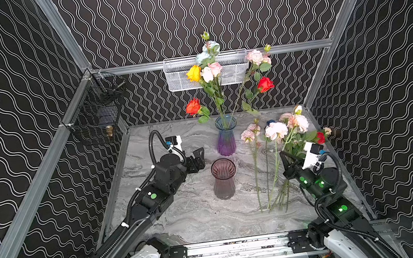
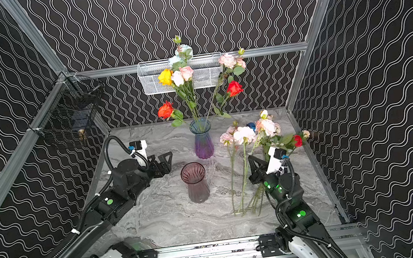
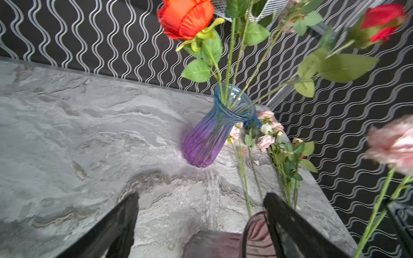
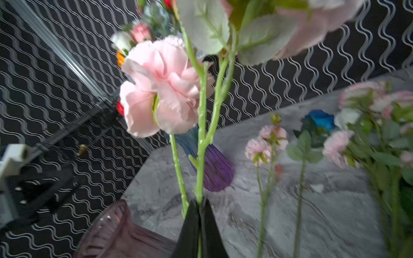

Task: Arrange flowers in a vase
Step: Place the flower in the vase.

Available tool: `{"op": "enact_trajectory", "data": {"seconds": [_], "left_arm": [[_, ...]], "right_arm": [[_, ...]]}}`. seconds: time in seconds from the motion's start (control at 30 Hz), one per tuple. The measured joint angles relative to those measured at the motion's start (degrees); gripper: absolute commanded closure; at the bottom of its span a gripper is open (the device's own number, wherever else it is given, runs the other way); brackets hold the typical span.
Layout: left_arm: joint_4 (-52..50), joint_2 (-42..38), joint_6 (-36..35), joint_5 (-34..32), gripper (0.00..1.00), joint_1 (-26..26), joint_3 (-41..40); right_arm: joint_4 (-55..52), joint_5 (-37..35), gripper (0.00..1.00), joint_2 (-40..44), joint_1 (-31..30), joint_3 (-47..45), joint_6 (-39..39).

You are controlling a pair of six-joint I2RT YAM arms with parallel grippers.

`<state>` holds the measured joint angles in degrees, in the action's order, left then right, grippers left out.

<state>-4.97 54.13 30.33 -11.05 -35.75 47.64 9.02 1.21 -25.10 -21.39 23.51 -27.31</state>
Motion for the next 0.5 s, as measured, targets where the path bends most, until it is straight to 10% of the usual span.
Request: {"op": "enact_trajectory", "data": {"seconds": [0.3, 0.5], "left_arm": [[0.11, -1.84, -2.43, -3.87, 0.09, 0.02, 1.29], [-0.63, -6.25, -3.72, -12.96, 0.08, 0.02, -0.37]], "right_arm": [[12.9, 6.88, 1.0, -15.13, -2.69, 18.53, 2.54], [15.04, 5.88, 1.0, -27.06, -17.33, 31.12, 10.23]]}}
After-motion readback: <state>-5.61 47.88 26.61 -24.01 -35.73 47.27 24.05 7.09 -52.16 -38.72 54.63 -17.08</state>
